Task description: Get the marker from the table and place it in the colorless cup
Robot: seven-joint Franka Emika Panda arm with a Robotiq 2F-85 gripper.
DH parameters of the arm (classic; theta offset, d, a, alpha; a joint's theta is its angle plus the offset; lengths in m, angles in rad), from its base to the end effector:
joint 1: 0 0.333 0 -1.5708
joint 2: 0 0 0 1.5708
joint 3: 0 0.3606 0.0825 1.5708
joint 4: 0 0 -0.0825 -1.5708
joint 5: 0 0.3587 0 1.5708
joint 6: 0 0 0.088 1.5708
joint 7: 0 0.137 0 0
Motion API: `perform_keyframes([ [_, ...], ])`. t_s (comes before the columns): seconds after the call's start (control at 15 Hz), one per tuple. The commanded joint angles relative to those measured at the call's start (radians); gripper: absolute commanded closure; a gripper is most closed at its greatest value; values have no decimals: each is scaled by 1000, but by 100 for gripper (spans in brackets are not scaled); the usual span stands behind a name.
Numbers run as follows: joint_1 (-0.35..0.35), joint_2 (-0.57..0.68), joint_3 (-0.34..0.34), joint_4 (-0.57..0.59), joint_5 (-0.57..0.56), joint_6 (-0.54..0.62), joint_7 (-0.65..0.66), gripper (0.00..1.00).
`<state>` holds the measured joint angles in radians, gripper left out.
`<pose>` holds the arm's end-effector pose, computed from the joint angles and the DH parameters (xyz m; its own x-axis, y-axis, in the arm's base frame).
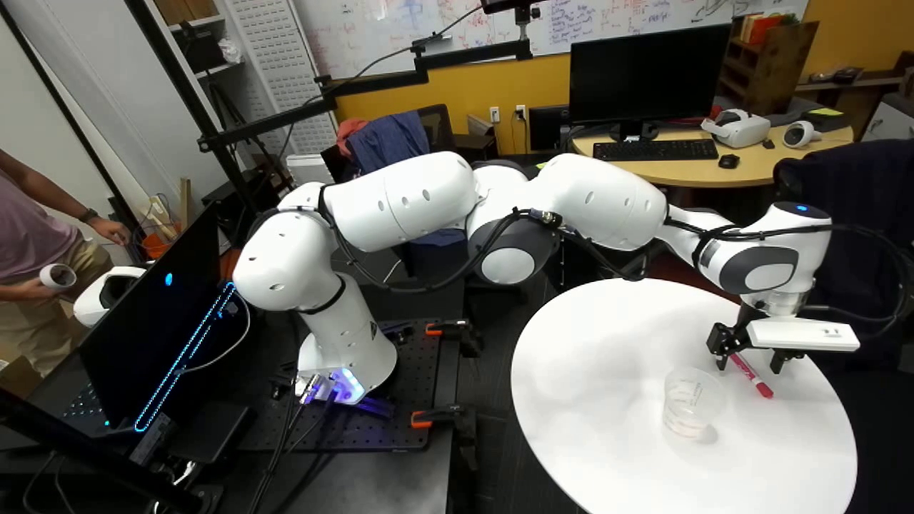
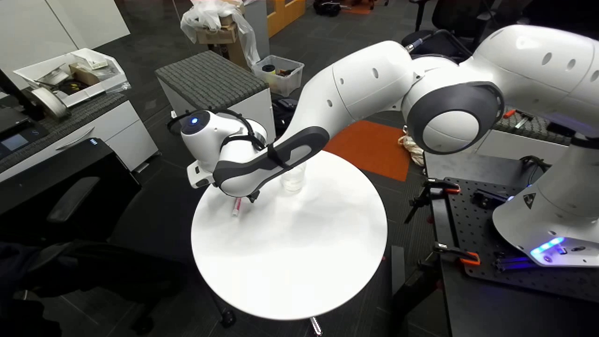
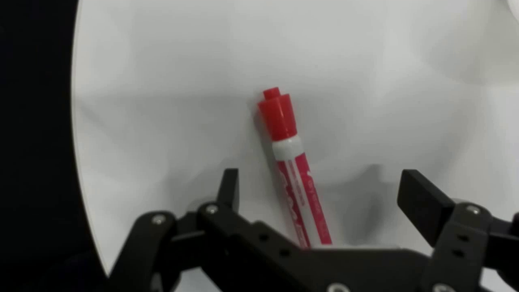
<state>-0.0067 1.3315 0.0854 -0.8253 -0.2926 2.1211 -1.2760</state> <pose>0.7992 0.0122 0.0710 0.1211 0.9788 -0.1652 0.9926 -0.1215 0.0076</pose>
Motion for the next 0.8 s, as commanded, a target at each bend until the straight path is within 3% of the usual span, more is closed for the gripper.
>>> perform_keyframes([
  [0.0,20,47,-20,93,30,-62,-40,0],
  [0.27,25,71,-22,131,32,-87,-42,0],
  [0.53,29,97,-25,170,35,-109,-43,9],
  [0.67,30,106,-26,187,36,-119,-43,20],
  [0.73,30,110,-27,195,36,-121,-43,34],
])
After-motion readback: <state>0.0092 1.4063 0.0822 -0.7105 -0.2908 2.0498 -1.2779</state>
